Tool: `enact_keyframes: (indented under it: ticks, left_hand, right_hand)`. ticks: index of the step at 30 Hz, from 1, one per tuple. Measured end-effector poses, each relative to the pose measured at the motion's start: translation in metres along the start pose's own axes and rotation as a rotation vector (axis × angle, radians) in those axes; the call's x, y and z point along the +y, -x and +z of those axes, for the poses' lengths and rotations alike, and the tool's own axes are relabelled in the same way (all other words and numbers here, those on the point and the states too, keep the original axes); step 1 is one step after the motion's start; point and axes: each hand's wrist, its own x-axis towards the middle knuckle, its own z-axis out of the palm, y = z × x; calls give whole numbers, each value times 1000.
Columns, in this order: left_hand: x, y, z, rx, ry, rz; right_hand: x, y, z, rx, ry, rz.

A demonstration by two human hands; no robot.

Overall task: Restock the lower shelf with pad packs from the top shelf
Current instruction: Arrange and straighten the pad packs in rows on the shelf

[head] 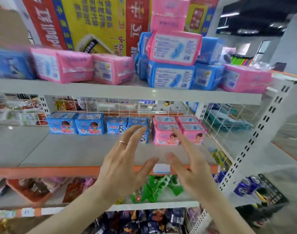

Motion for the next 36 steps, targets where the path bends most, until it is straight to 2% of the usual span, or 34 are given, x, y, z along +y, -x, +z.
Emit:
enact_keyframes:
  ticks: [3, 12, 23, 30, 36]
  left_hand:
    - [8, -17, -18, 58, 3, 23]
    - [2, -69, -60, 100, 19, 61]
    - [-53, -118, -104, 149, 15, 138]
    - [-83, -141, -111, 150, 71, 155]
    - [-62, -184, -97, 149, 96, 226]
  right_hand:
    - [-18, -10, -17, 43, 33, -74]
    - [-48, -53, -34, 141, 22, -67]
    - [-82, -120, -10, 171, 170, -126]
    - [-93, -145, 15, 186, 238, -183]
    - [-84, -163, -23, 279, 303, -165]
